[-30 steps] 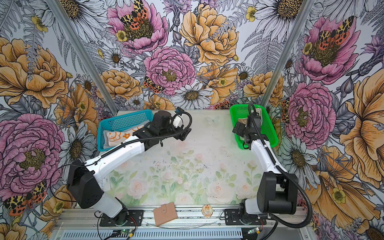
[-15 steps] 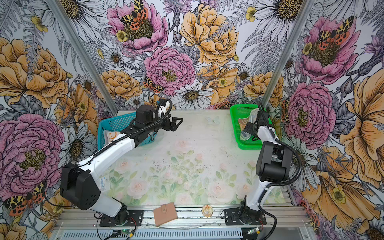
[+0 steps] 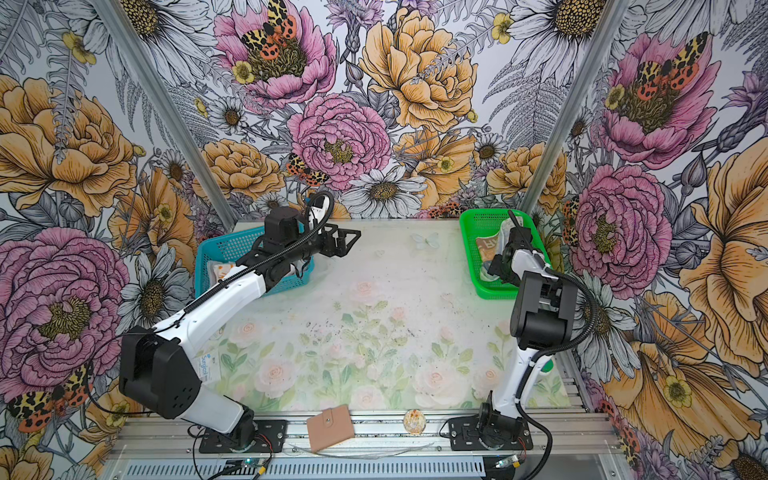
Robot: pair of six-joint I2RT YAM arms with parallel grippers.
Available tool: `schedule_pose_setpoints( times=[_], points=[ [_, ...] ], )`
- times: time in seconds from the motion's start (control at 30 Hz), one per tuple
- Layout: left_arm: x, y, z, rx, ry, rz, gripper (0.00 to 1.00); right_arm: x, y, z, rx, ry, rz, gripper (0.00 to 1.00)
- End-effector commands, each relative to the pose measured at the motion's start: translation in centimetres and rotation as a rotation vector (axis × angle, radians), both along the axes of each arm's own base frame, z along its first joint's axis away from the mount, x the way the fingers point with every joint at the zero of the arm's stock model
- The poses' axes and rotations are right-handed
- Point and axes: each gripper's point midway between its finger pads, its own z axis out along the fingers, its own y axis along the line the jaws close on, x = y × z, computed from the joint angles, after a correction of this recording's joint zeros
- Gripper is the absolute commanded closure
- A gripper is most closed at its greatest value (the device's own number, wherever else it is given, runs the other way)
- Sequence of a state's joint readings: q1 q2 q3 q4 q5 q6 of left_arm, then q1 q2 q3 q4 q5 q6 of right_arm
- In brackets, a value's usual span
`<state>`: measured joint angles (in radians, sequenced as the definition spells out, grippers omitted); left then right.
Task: Fold and stack the towels
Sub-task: 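Grasp the blue-and-orange patterned towel with the right gripper and lift it out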
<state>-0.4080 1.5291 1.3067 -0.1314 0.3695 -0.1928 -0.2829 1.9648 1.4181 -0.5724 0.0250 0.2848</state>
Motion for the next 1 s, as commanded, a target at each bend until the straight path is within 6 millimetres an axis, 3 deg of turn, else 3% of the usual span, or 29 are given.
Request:
schedule_pose_setpoints(
  times=[0.0, 0.07, 0.13, 0.27, 0.37, 0.5, 0.6, 0.67, 0.73, 0.8, 0.87, 0.97],
  points=[
    [-0.1, -0.1, 0.2, -0.030, 0.000, -0.019, 0.01, 1.3, 0.3, 2.5, -0.013, -0.062, 0.023, 0.60],
    [-0.1, 0.1, 0.3, -0.034, -0.001, -0.015, 0.01, 1.9, 0.8, 4.3, -0.020, -0.101, 0.054, 0.84],
    [0.0, 0.2, 0.3, -0.034, -0.002, -0.014, 0.01, 2.4, 1.5, 7.4, -0.064, -0.162, 0.094, 1.00],
    [0.1, 0.4, 0.5, -0.041, -0.002, -0.012, 0.01, 3.7, 4.8, 16.0, -0.175, -0.329, 0.201, 1.00],
    [0.1, 0.6, 0.6, -0.040, -0.005, -0.009, 0.01, 4.2, 9.3, 23.5, -0.192, -0.500, 0.325, 1.00],
    [0.3, 1.5, 1.0, -0.041, -0.018, 0.014, 0.01, 2.8, 18.3, 32.5, -0.112, -0.730, 0.557, 1.00],
    [0.5, 3.0, 1.8, -0.055, -0.040, 0.050, 0.01, 0.1, 24.7, 37.3, 0.031, -0.859, 0.718, 1.00],
    [0.9, 4.1, 2.1, -0.067, -0.045, 0.075, 0.01, -1.8, 27.9, 39.0, 0.100, -0.911, 0.795, 1.00],
    [1.2, 5.0, 2.3, -0.075, -0.043, 0.095, 0.01, -2.6, 29.2, 38.6, 0.142, -0.901, 0.788, 1.00],
    [1.7, 6.0, 2.3, -0.083, -0.036, 0.121, 0.01, -2.4, 29.2, 35.3, 0.192, -0.828, 0.749, 1.00],
    [2.2, 6.9, 1.7, -0.065, -0.017, 0.157, 0.02, -2.1, 28.6, 30.4, 0.197, -0.728, 0.693, 1.00],
    [3.0, 7.5, 0.2, 0.005, 0.036, 0.203, 0.04, -2.0, 27.3, 20.3, 0.215, -0.553, 0.588, 1.00]
  ],
)
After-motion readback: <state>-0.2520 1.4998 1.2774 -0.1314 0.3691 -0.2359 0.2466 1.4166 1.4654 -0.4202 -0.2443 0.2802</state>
